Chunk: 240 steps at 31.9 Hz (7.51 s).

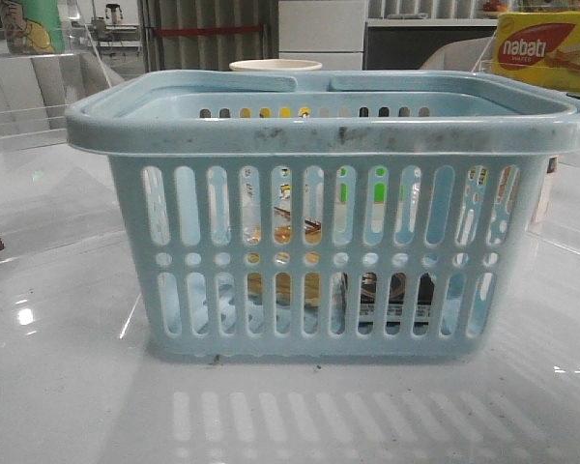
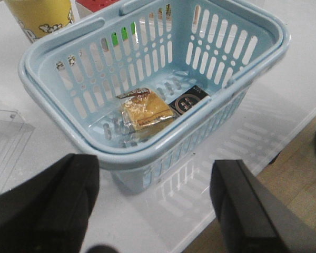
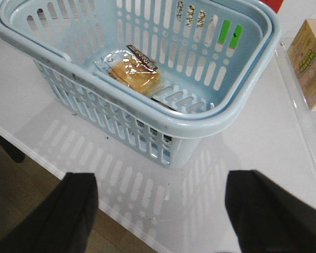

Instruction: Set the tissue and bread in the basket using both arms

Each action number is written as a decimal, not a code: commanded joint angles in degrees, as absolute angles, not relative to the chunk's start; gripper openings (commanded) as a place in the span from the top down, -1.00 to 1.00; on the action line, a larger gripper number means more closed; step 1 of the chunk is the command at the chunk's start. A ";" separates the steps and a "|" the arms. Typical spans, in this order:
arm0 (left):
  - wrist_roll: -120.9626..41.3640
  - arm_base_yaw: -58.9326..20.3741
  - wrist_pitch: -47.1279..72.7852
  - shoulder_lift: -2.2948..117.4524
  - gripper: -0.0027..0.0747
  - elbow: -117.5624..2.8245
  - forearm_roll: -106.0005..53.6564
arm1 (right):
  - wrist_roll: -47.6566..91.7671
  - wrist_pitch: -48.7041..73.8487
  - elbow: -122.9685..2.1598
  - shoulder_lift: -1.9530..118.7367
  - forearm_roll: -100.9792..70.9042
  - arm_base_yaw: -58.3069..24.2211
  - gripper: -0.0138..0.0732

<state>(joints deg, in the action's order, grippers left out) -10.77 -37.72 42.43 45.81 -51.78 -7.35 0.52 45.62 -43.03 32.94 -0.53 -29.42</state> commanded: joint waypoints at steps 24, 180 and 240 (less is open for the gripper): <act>-10.69 -38.19 36.03 35.35 0.53 -44.19 -7.70 | 1.05 44.86 -44.51 32.92 4.08 -29.31 0.46; -1.17 -3.31 -1.86 -1.39 0.70 0.36 -1.47 | 1.05 16.57 -23.42 13.93 2.58 -7.65 0.56; -1.17 -3.31 -1.86 -1.29 0.70 0.36 -1.47 | 1.00 -3.38 1.73 -1.67 -2.63 -0.20 0.56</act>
